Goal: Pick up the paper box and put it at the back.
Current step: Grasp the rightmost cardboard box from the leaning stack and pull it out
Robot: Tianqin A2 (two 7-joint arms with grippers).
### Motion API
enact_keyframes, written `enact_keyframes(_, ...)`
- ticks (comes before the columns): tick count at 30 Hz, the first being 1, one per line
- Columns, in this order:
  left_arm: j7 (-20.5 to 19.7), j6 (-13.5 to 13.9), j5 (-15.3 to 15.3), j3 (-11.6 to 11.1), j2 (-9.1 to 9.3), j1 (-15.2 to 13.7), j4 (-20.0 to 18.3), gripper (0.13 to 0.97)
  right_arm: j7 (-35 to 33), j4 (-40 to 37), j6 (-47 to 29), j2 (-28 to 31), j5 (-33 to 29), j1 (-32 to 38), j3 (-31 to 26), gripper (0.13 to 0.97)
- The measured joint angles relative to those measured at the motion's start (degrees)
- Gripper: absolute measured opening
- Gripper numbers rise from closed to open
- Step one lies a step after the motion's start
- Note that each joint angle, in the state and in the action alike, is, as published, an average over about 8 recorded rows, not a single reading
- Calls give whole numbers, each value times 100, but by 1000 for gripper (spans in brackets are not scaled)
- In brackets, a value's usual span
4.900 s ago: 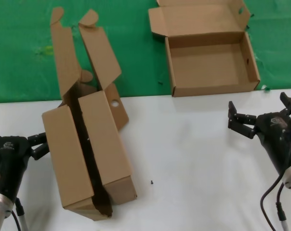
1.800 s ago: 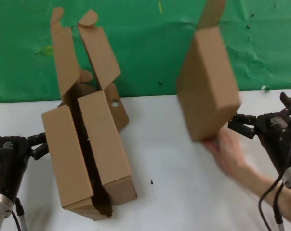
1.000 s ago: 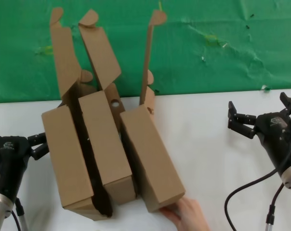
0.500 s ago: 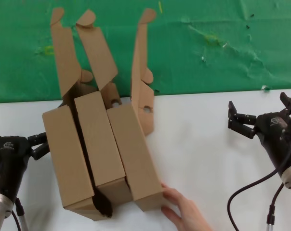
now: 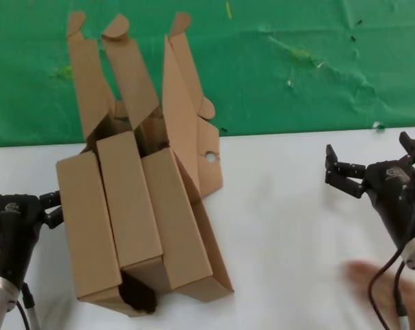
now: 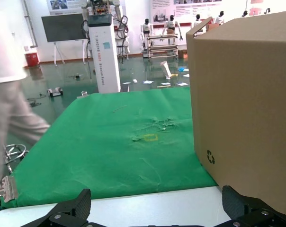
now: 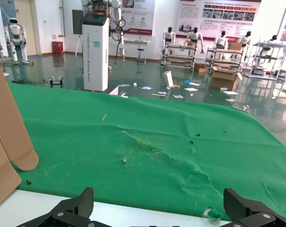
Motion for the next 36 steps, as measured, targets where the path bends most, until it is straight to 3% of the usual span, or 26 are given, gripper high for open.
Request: enact_keyframes(36,0,0,0,0,0,0,0,966,0,0,0,0,0,0,0,966)
